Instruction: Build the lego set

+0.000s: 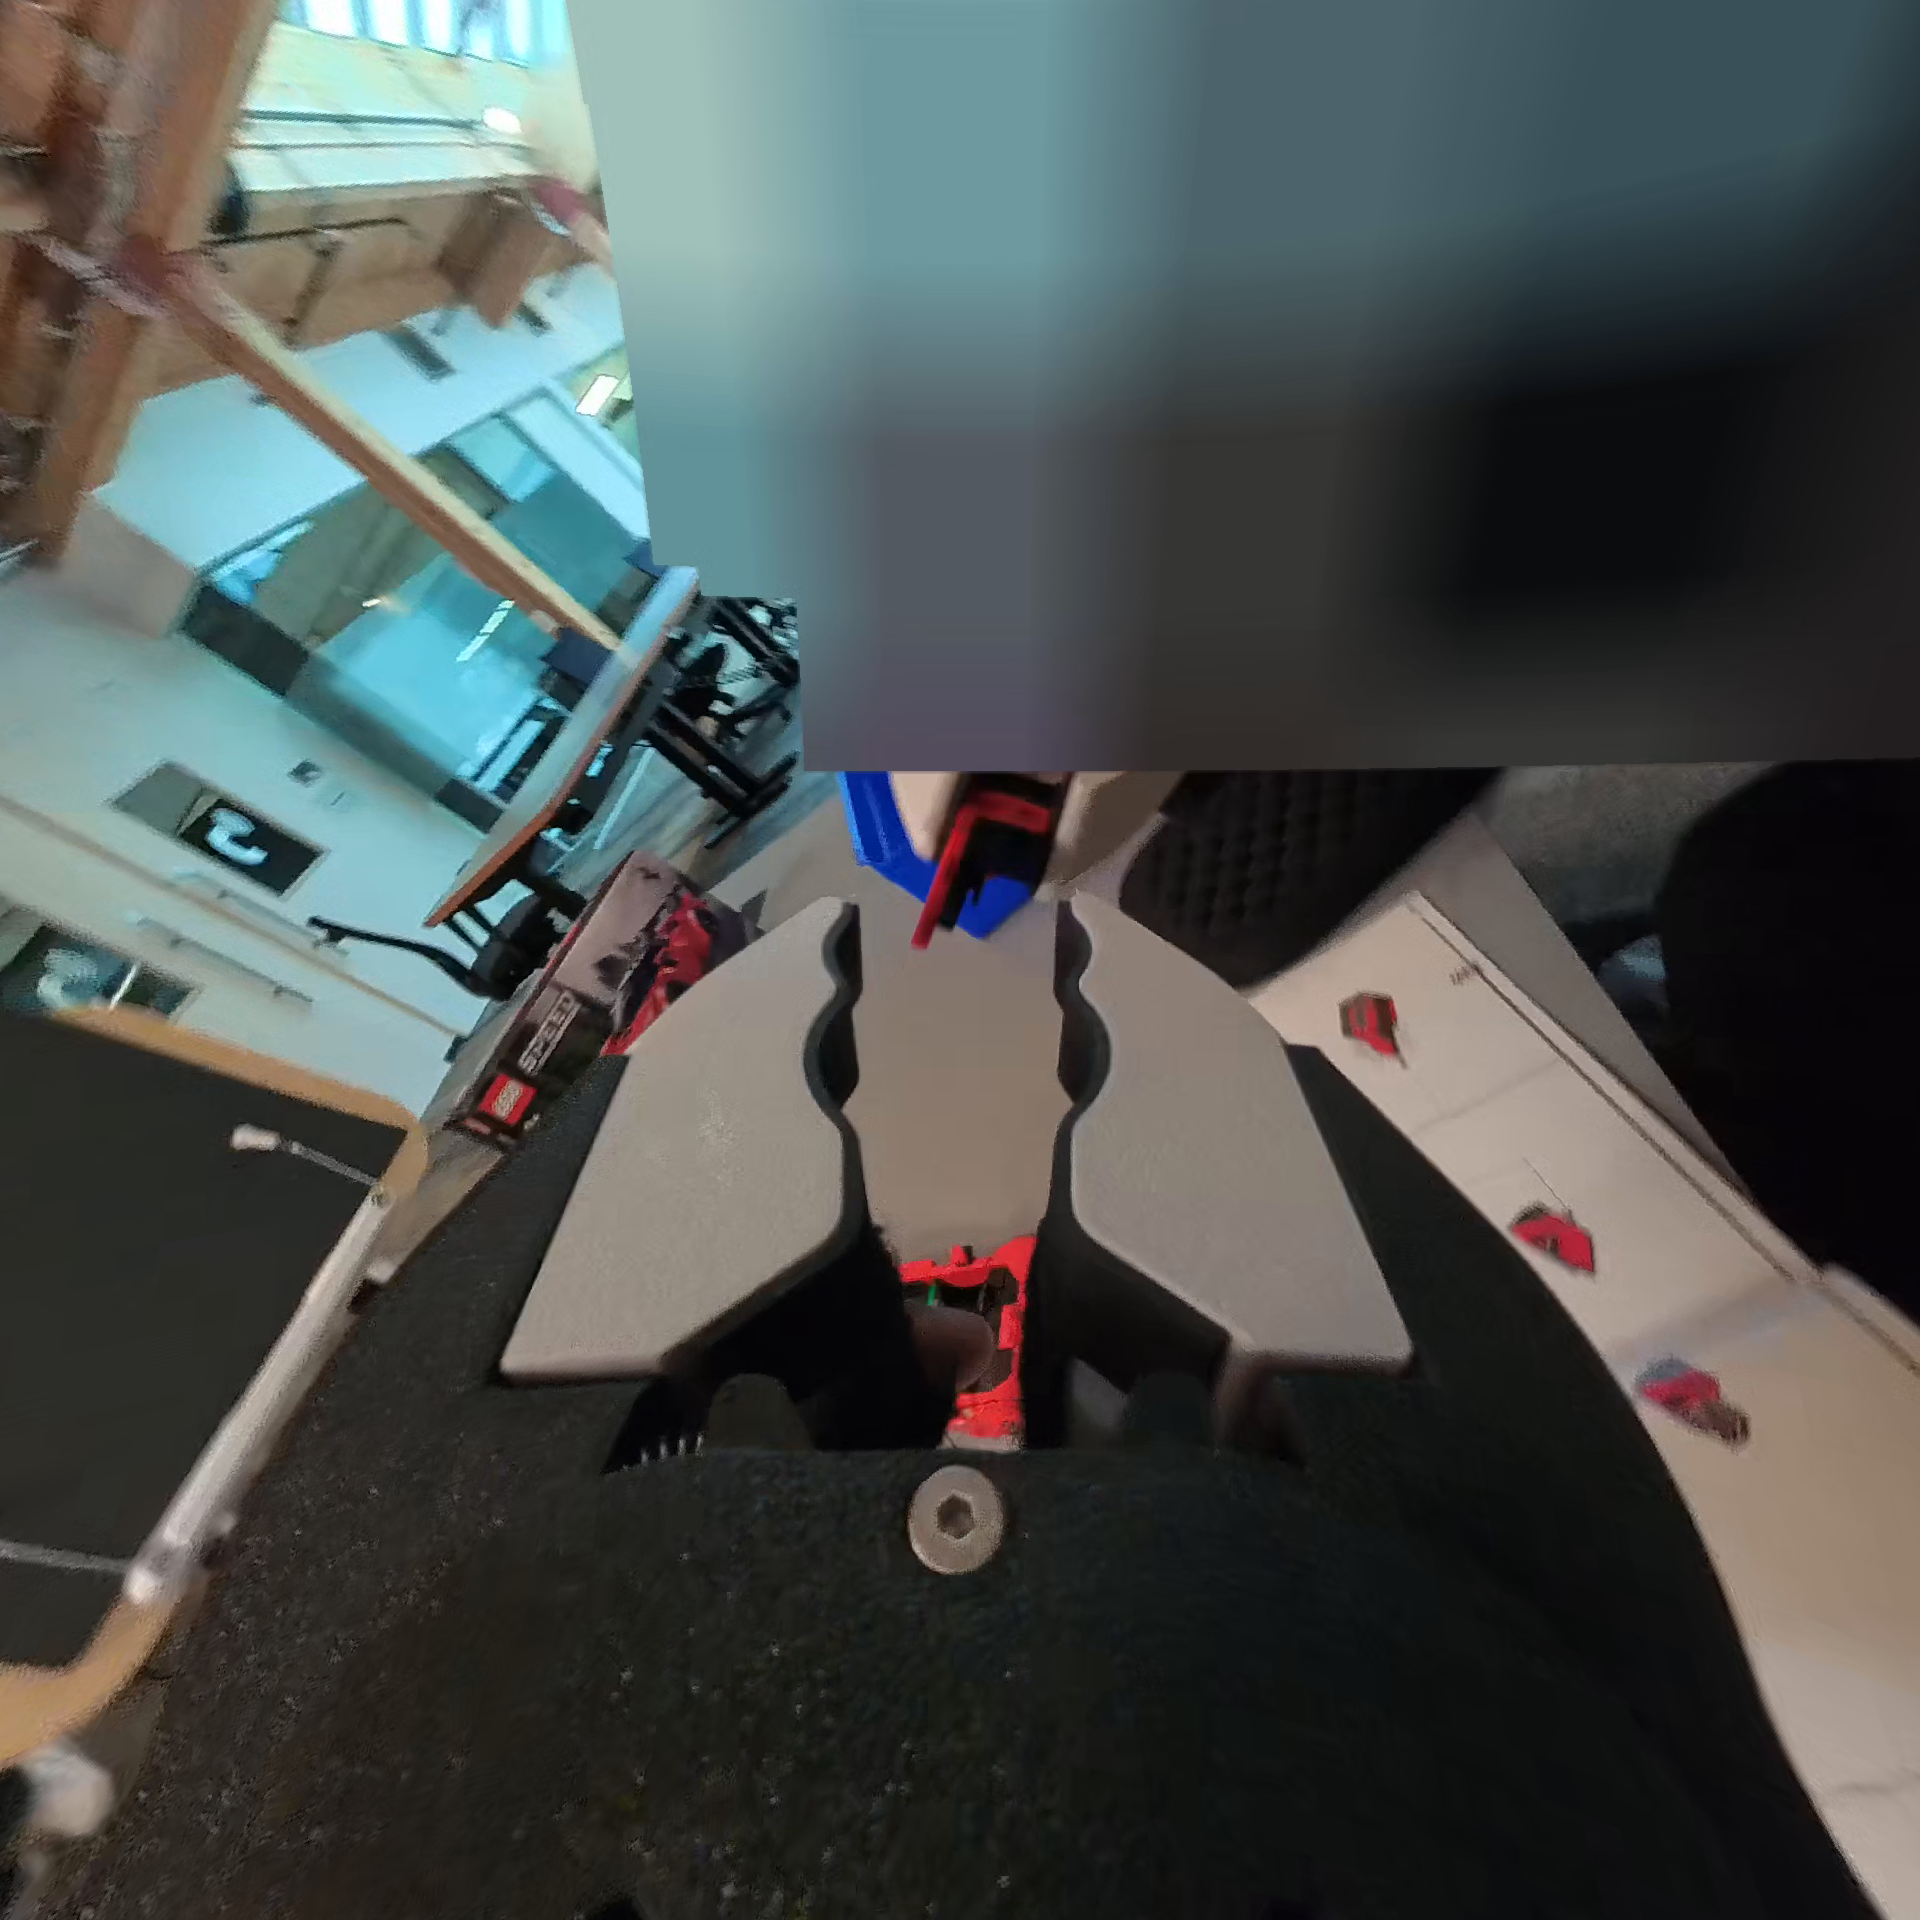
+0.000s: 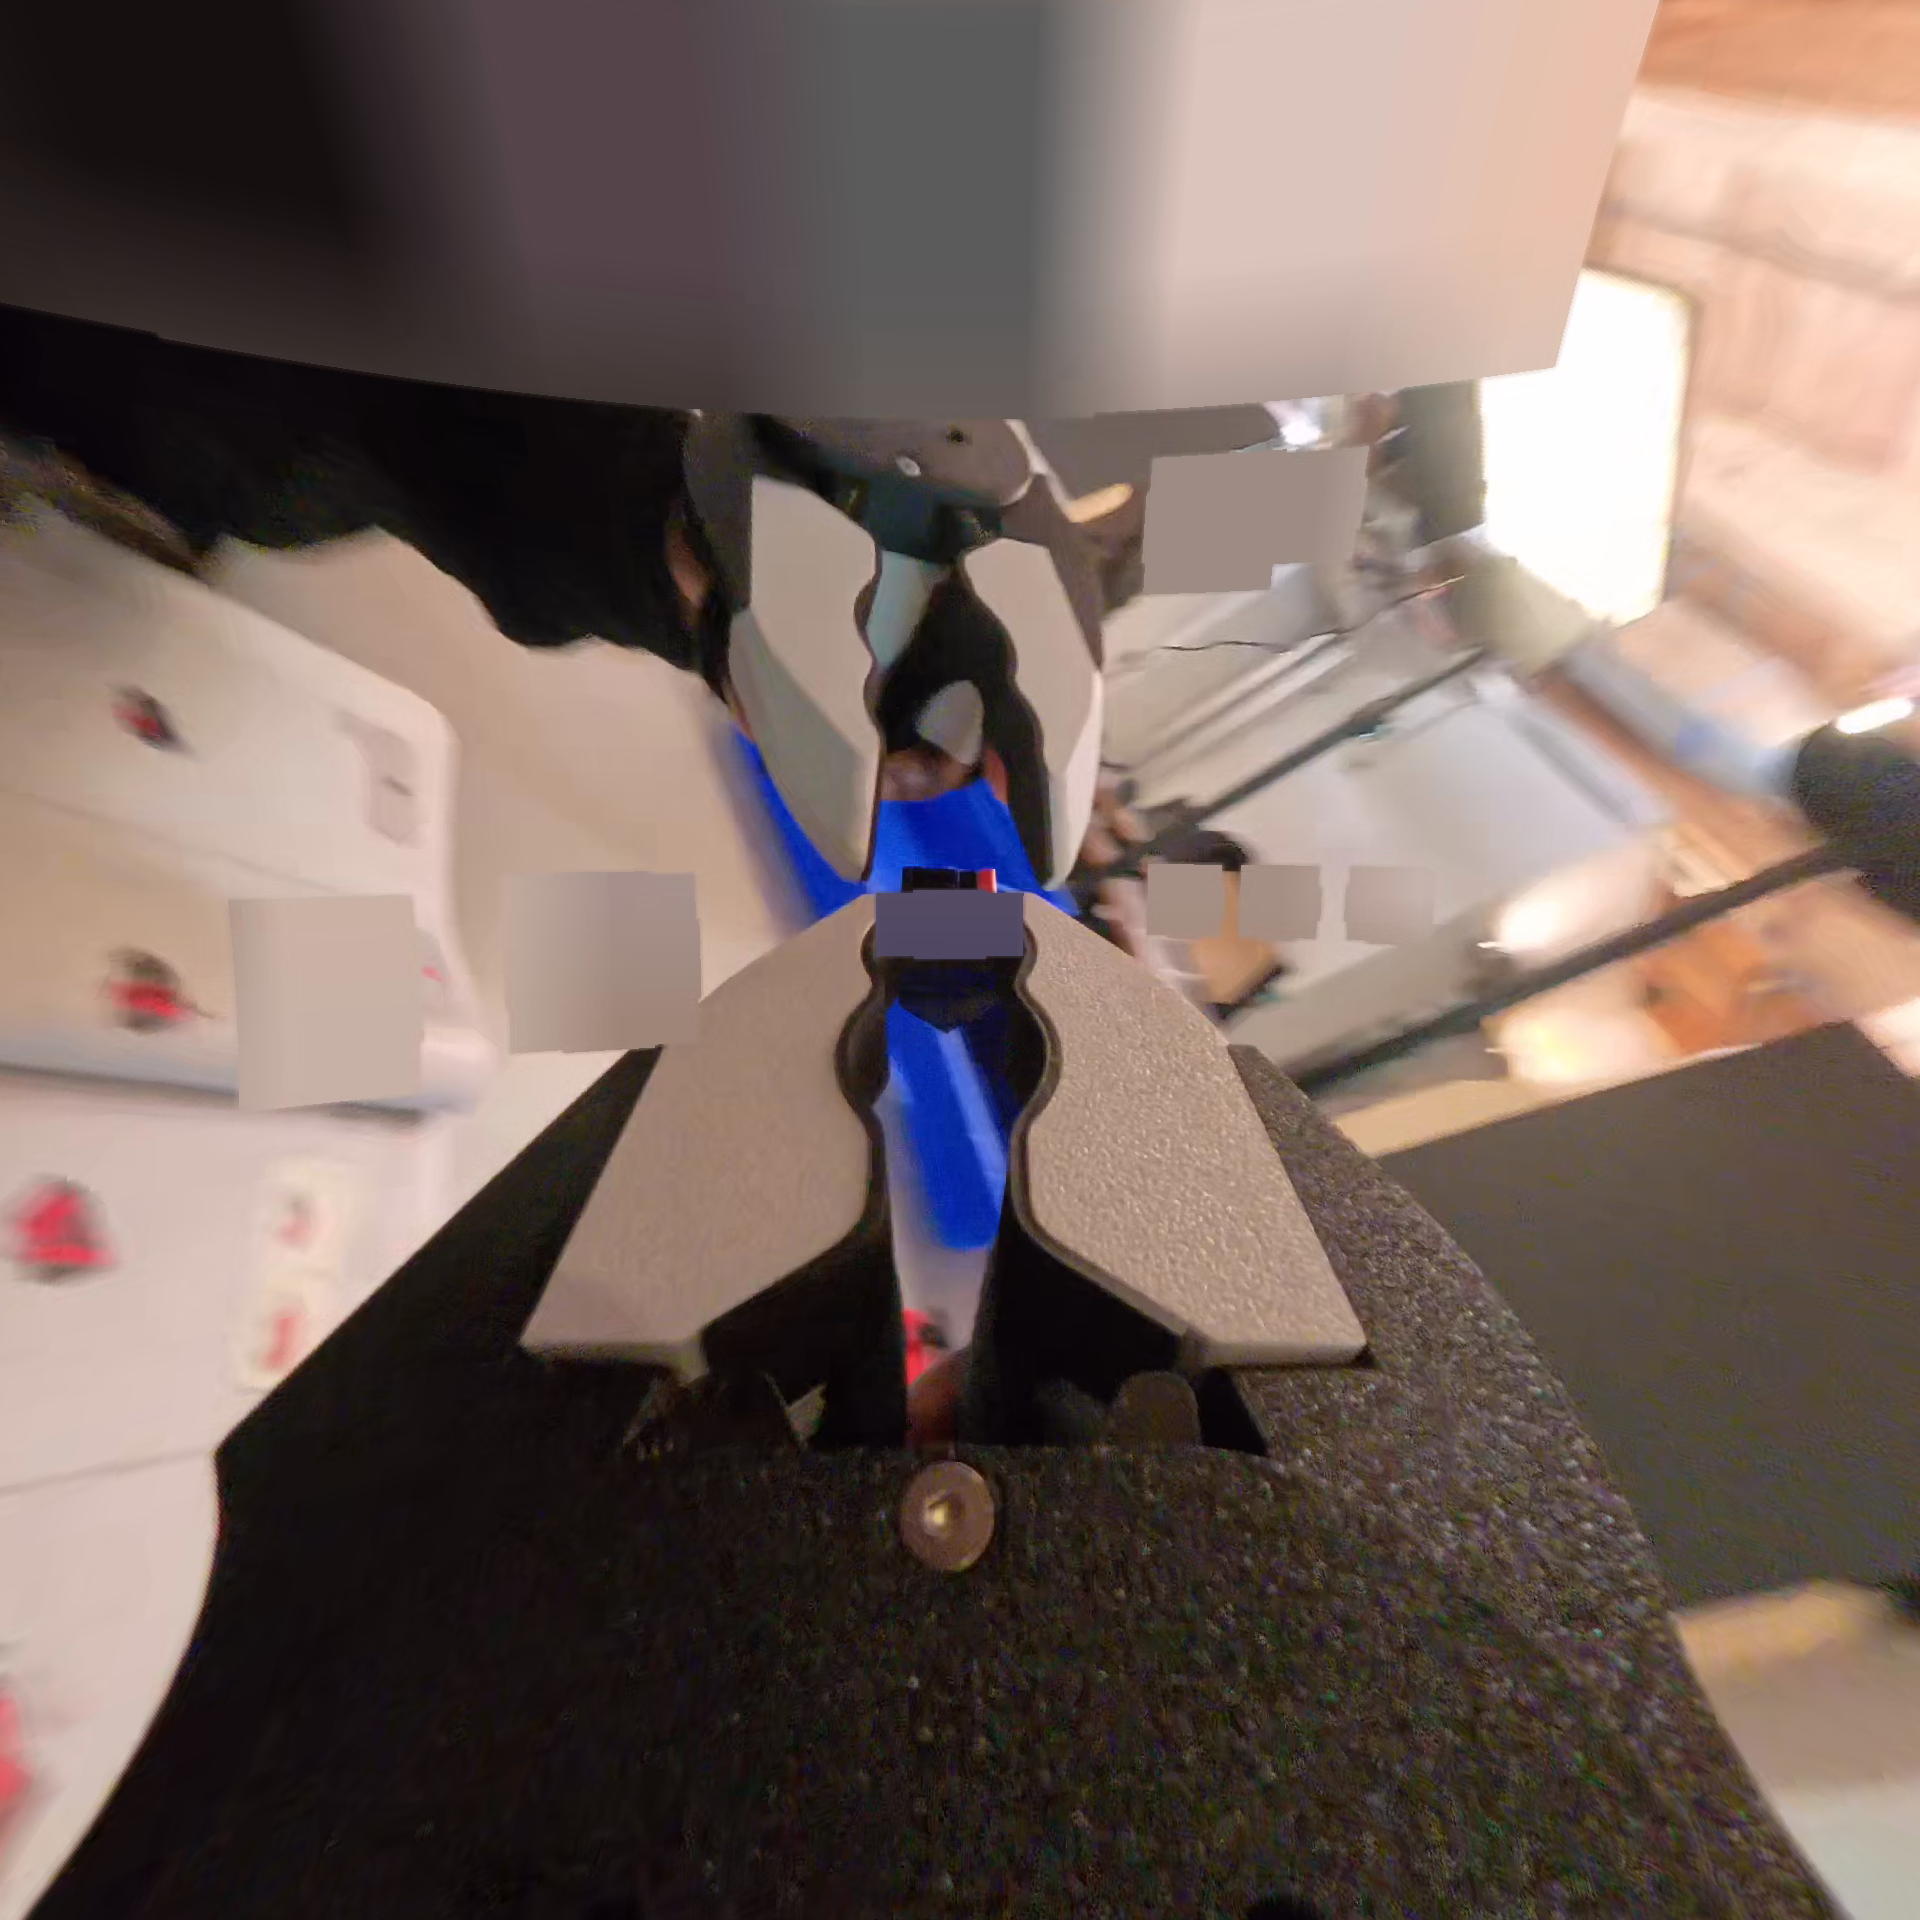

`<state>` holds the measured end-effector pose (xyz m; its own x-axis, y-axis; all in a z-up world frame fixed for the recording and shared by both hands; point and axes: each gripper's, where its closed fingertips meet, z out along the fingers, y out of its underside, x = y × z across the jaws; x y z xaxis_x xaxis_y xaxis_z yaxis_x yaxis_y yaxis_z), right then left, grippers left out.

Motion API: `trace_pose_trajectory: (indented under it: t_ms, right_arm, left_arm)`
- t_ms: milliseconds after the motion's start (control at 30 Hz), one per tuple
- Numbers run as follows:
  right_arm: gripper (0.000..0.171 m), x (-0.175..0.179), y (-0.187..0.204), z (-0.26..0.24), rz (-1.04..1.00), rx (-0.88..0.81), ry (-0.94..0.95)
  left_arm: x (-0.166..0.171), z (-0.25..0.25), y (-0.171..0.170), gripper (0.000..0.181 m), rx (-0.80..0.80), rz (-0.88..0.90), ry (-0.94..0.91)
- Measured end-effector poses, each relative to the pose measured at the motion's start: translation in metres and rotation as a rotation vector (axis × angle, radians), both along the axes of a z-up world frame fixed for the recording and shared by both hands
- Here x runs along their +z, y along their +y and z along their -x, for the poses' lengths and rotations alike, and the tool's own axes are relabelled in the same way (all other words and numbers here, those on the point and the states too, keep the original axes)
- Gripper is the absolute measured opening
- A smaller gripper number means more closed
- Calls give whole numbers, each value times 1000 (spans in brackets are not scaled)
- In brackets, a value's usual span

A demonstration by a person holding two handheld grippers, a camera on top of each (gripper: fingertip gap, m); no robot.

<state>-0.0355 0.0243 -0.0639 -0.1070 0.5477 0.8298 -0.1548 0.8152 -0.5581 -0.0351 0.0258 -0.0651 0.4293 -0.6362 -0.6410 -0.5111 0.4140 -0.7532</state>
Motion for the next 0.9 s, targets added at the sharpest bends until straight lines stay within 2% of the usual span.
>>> trace_pose_trajectory:
  t_ms: [100, 200, 233, 333, 600, 633, 700, 767, 833, 900]
  right_arm:
    - [18, 7, 0, -2, -283, -130, 129]
    - [18, 9, -11, -2, -431, -166, 203]
    - [18, 9, -15, -1, -473, -168, 222]
    - [18, 2, -23, 1, -555, -157, 230]
    - [18, -12, -28, 7, -580, -122, 236]
    - [19, -14, -27, 8, -559, -118, 236]
    - [43, -17, -19, 11, -461, -134, 201]
    - [45, -25, -12, 10, -305, -96, 125]
    - [42, -34, 1, 10, 18, -47, -1]
    - [57, -39, 7, 11, 572, 99, -177]
  left_arm:
    - [6, 12, 3, 49, 16, 139, -321]
    - [-4, 2, -5, 52, -144, 442, -615]
    - [-7, -4, -11, 43, -220, 513, -659]
    - [-6, -13, -19, 25, -340, 558, -731]
    - [-15, -15, -23, 16, -341, 455, -620]
    - [-16, -13, -23, 16, -335, 443, -617]
    - [-18, -8, -21, 16, -319, 385, -610]
    - [-21, 2, -16, 16, -241, 265, -563]
    - [-27, 13, -10, 16, -137, 88, -446]
    - [-33, 22, -5, 16, -35, -90, -302]
